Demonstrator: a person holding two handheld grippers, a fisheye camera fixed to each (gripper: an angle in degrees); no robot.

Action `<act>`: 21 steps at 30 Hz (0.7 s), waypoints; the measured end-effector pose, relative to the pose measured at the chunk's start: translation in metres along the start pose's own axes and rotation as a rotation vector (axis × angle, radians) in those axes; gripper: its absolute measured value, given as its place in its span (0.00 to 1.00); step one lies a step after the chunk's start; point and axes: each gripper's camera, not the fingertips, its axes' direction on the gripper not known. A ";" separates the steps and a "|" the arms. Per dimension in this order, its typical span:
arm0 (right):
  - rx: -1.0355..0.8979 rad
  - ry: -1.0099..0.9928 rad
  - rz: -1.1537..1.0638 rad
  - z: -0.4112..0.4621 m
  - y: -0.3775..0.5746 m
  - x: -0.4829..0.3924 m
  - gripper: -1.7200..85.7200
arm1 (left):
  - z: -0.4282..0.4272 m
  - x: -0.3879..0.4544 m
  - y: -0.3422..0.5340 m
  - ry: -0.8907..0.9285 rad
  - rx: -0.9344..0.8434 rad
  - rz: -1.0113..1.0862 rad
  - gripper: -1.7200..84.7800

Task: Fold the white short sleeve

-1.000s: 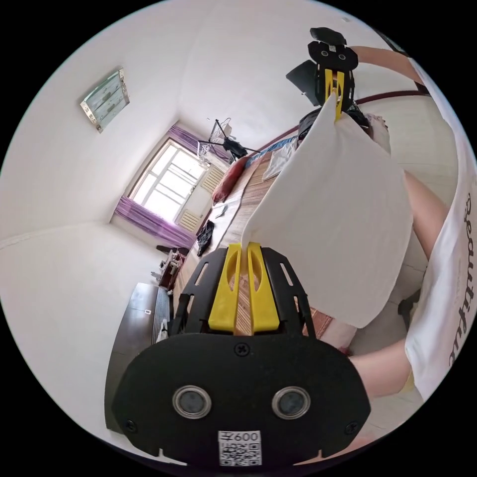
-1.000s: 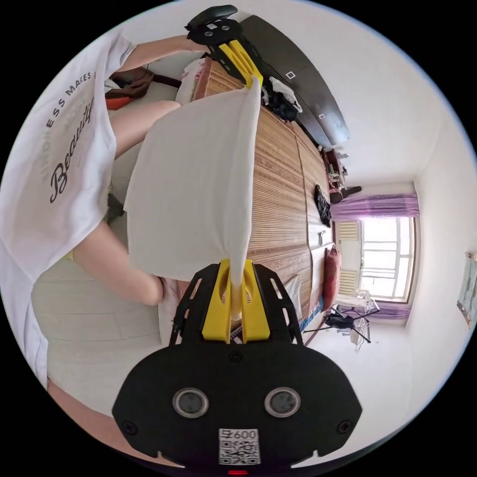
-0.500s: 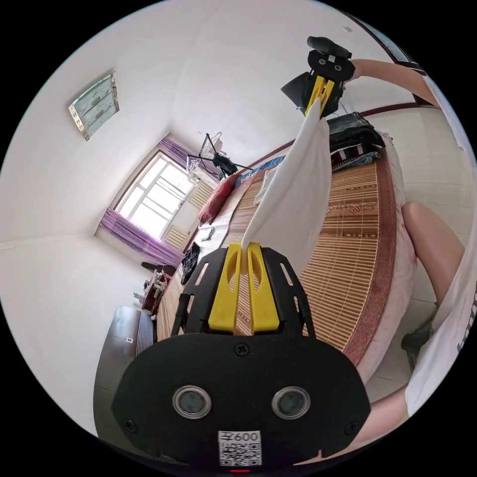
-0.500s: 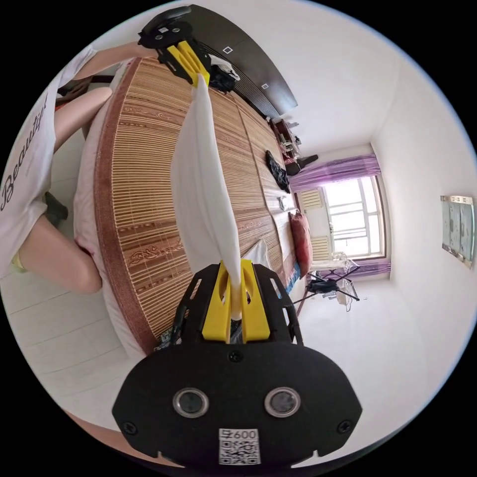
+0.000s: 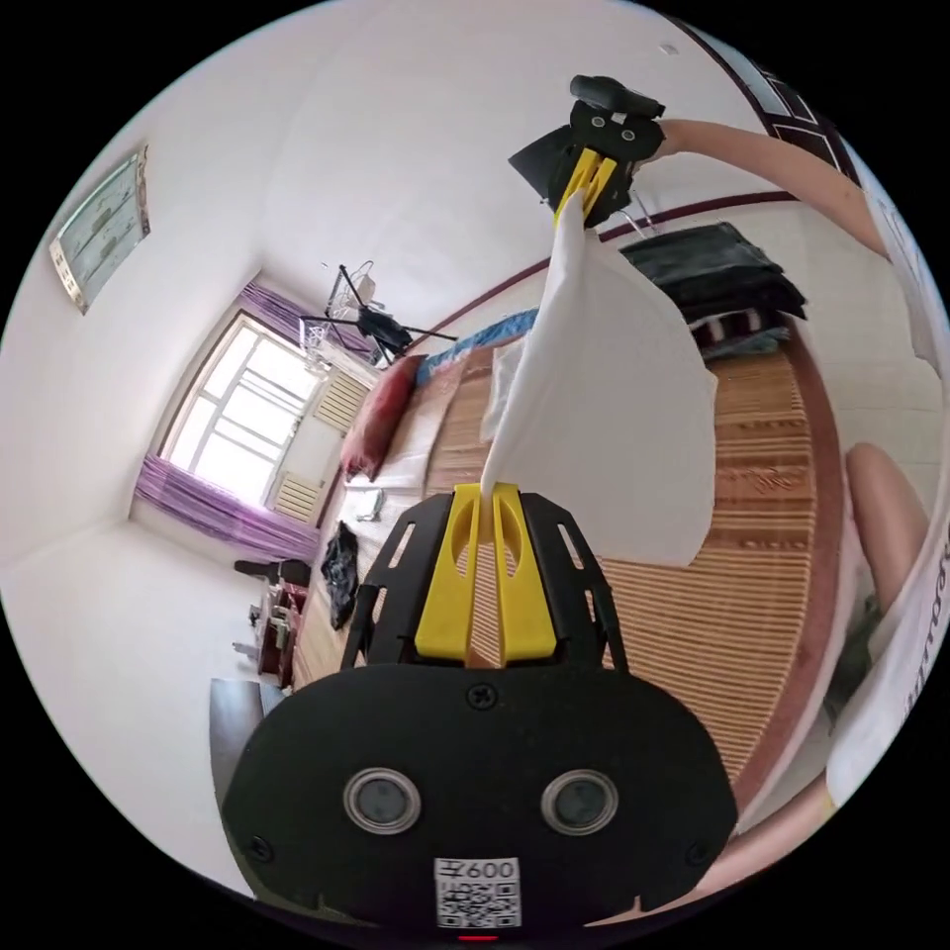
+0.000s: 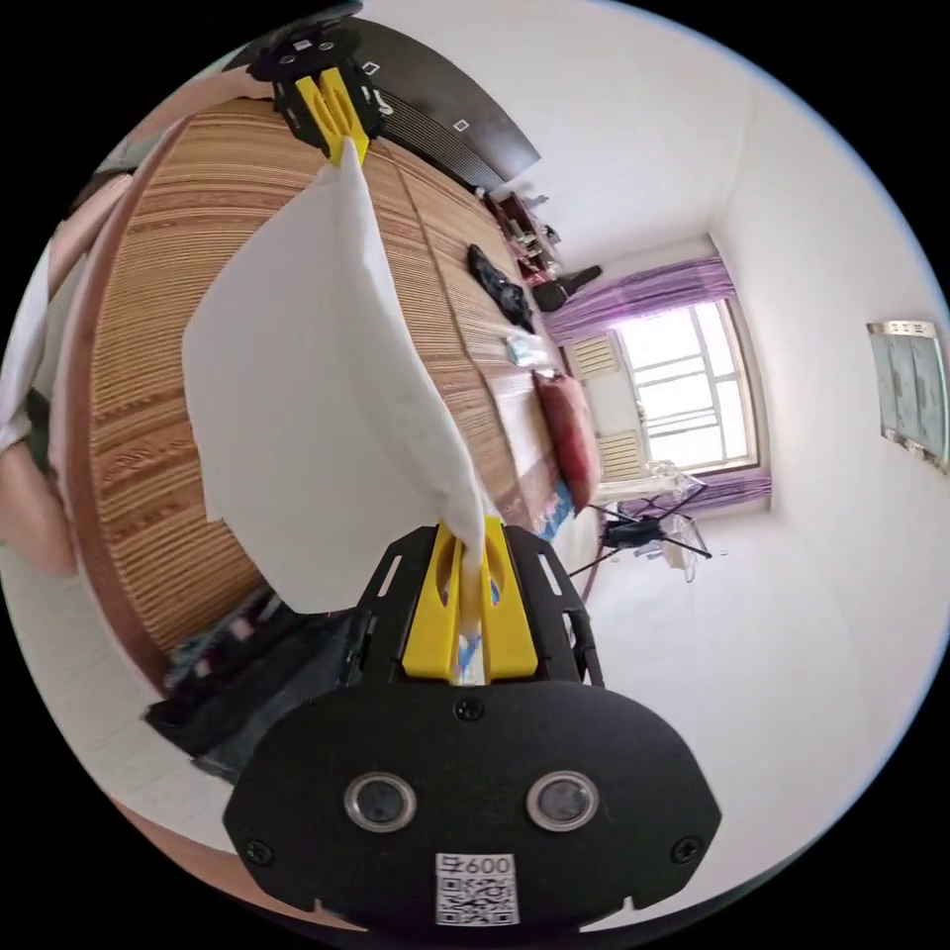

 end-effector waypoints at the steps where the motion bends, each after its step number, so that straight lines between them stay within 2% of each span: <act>1: 0.003 0.073 -0.001 0.021 0.004 0.031 0.01 | 0.019 -0.023 -0.029 -0.056 0.014 -0.015 0.05; 3: -0.001 0.137 0.110 0.052 0.008 0.082 0.01 | 0.047 -0.049 -0.068 -0.154 0.054 -0.024 0.05; 5: 0.011 0.292 0.219 0.094 0.016 0.123 0.01 | 0.077 -0.057 -0.101 -0.267 0.093 -0.012 0.05; 8: 0.014 0.454 0.293 0.158 0.029 0.132 0.01 | 0.143 -0.030 -0.135 -0.442 0.159 0.027 0.05; 10: -0.022 0.454 0.251 0.206 0.036 0.117 0.01 | 0.197 0.005 -0.145 -0.494 0.172 0.057 0.05; 12: -0.129 0.293 0.102 0.258 0.044 0.089 0.01 | 0.277 0.073 -0.145 -0.432 0.115 0.129 0.05; 14: -0.331 -0.002 -0.171 0.324 0.054 0.044 0.01 | 0.331 0.137 -0.141 -0.363 0.041 0.274 0.05; 15: -0.370 -0.080 -0.245 0.337 0.056 0.031 0.01 | 0.357 0.180 -0.135 -0.352 0.023 0.396 0.05; 16: -0.502 -0.274 -0.364 0.362 0.055 0.015 0.01 | 0.367 0.197 -0.133 -0.364 0.014 0.423 0.05; 17: -0.583 -0.242 -0.408 0.378 0.049 0.015 0.01 | 0.369 0.207 -0.134 -0.503 0.034 0.371 0.05; 19: -0.605 -0.217 -0.489 0.384 0.040 0.028 0.01 | 0.359 0.180 -0.147 -0.301 0.042 0.195 0.05; 21: -0.613 -0.202 -0.392 0.391 0.036 0.049 0.01 | 0.362 0.174 -0.149 -0.305 0.053 0.197 0.05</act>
